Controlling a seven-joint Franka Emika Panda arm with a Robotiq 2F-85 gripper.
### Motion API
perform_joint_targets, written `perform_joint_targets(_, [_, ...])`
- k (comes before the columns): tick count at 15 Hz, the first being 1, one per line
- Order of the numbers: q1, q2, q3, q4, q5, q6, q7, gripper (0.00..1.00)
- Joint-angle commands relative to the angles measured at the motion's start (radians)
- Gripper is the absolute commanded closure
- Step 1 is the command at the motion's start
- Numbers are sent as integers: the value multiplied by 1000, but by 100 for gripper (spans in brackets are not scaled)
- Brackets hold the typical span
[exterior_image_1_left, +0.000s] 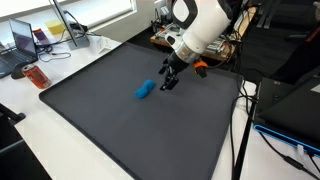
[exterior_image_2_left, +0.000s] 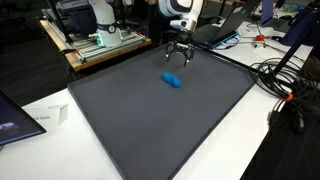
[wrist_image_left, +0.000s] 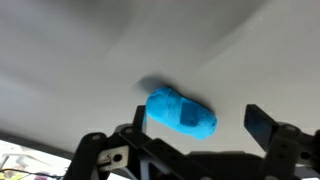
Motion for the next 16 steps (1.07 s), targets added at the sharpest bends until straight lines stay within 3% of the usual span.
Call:
perform_joint_targets(1, [-6, 13, 41, 64, 25, -110, -10, 0])
perform_joint_targets(5, [-35, 32, 75, 117, 71, -141, -108, 0])
perform_joint_targets(9, [-72, 44, 87, 164, 121, -106, -298, 0])
perform_joint_targets(16, [-109, 94, 62, 301, 354, -224, -664, 0])
